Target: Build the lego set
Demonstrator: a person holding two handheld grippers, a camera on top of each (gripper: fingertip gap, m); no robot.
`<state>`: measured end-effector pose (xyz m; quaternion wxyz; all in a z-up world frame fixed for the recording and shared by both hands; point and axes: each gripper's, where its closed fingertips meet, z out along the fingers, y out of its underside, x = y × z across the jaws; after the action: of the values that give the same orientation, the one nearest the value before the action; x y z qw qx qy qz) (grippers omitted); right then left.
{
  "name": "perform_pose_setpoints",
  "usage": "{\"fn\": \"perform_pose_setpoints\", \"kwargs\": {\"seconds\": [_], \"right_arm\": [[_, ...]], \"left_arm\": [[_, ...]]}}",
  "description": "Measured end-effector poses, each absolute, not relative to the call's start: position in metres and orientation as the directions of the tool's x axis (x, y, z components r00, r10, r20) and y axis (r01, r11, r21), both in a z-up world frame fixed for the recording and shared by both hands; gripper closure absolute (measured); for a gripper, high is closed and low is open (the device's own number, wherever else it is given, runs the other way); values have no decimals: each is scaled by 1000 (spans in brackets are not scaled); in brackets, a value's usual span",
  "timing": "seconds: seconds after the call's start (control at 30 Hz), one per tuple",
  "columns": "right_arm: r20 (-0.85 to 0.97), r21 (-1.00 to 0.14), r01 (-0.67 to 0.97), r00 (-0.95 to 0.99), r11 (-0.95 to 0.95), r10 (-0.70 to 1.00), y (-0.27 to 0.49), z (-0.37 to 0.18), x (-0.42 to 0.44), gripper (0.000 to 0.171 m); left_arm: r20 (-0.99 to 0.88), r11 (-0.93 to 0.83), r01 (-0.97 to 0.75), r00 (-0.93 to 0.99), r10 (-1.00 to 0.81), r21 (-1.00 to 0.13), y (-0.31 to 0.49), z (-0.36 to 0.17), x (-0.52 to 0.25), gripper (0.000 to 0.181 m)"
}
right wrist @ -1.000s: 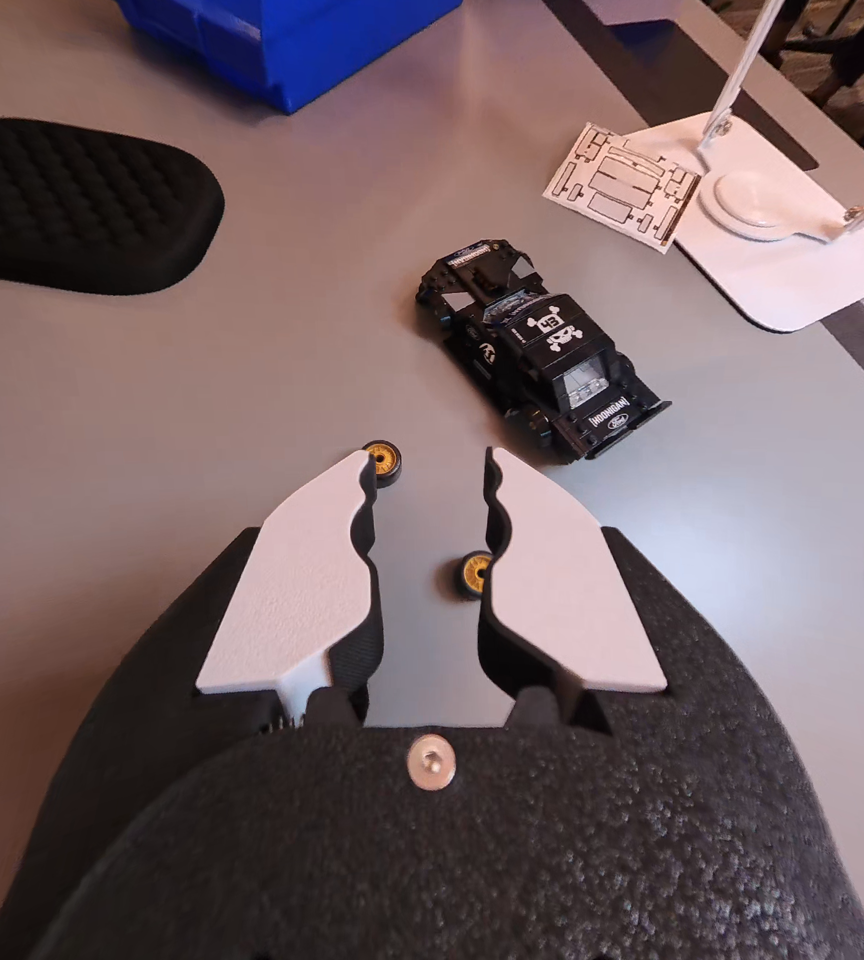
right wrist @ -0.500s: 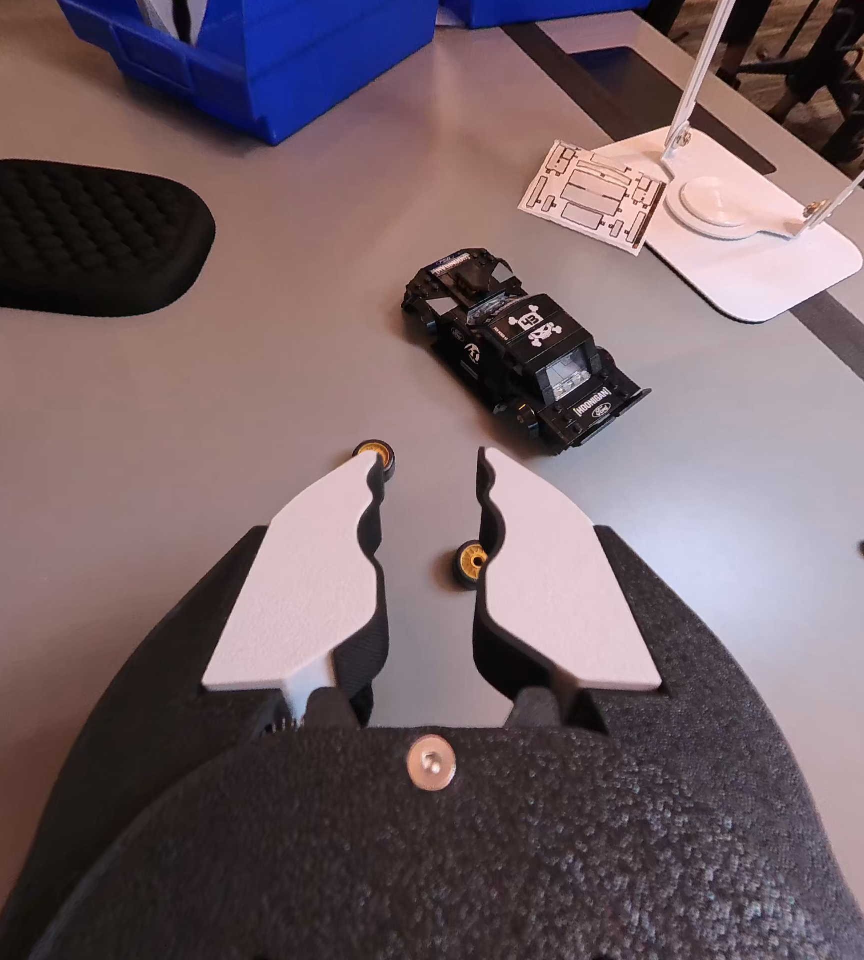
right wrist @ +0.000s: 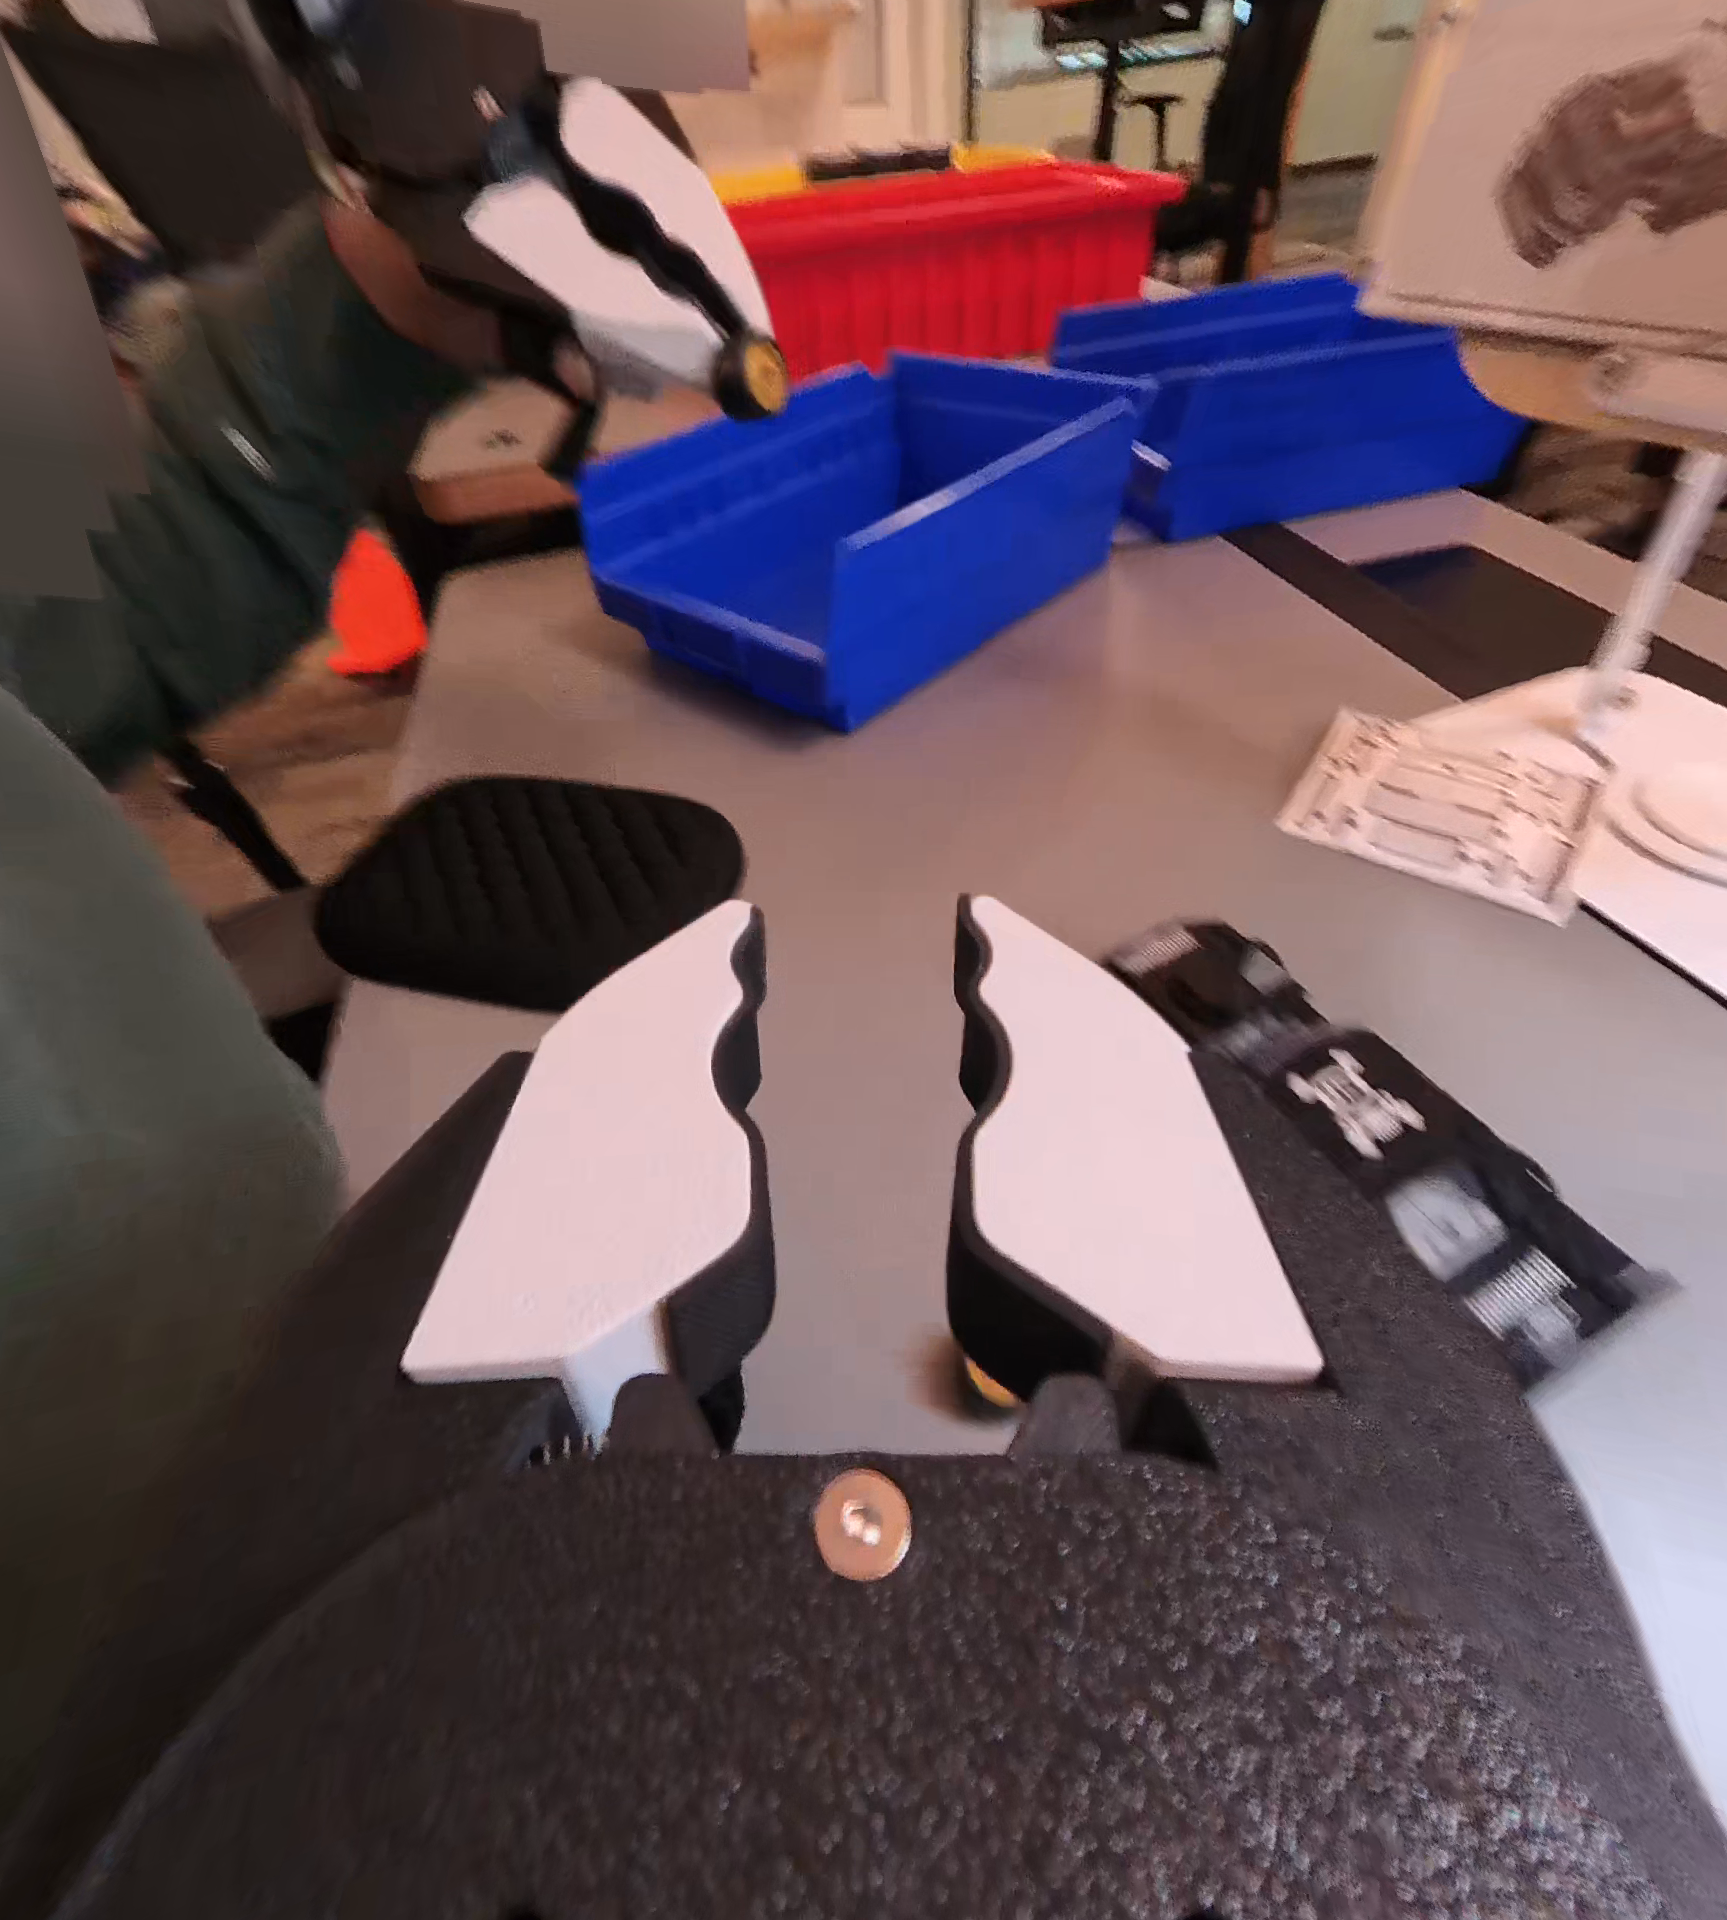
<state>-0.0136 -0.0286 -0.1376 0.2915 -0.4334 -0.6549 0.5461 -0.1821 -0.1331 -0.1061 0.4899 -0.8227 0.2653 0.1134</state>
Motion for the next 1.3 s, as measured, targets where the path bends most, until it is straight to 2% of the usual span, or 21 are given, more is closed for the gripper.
{"fn": "perform_pose_setpoints", "kwargs": {"seconds": [0.1, 0.27, 0.4, 0.53, 0.6, 0.67, 0.73, 0.87, 1.0, 1.13, 1.3], "right_arm": [[-163, -974, 221, -549, -45, 820, -58, -117, -27, 134], [-241, -968, 209, -604, -141, 760, -84, -95, -39, 130], [-275, -960, 219, -603, -177, 749, -88, -95, -42, 131], [-307, -949, 252, -609, -189, 731, -90, -101, -41, 147], [-314, -944, 280, -607, -174, 730, -91, -107, -41, 147], [-285, -943, 315, -598, -108, 749, -89, -118, -40, 148], [-209, -910, 410, -573, 56, 792, -82, -147, -35, 148], [-20, -697, 624, -508, 353, 861, -49, -223, -16, 148], [36, -562, 706, -500, 431, 865, -40, -260, -2, 148], [71, -471, 753, -487, 460, 870, -28, -279, 7, 148], [59, -481, 771, -447, 418, 893, -24, -281, 11, 143]], "left_arm": [[-452, -174, -541, 809, -375, -823, -107, -97, -127, 175], [-515, 69, -535, 759, -398, -842, -81, -87, -63, 175], [-543, 117, -550, 729, -417, -827, -75, -90, -44, 175], [-545, 122, -550, 726, -418, -826, -74, -97, -41, 175], [-527, 108, -538, 733, -430, -836, -75, -103, -41, 175], [-511, 81, -536, 734, -448, -841, -76, -113, -43, 175], [-494, 65, -522, 750, -441, -851, -82, -115, -52, 167], [-465, -14, -495, 826, -318, -869, -99, -108, -100, 165], [-436, -194, -447, 895, -97, -873, -122, -105, -176, 171], [-391, -436, -353, 921, -3, -828, -151, -124, -236, 165], [-315, -718, -222, 949, -3, -660, -186, -167, -283, 157]]}}
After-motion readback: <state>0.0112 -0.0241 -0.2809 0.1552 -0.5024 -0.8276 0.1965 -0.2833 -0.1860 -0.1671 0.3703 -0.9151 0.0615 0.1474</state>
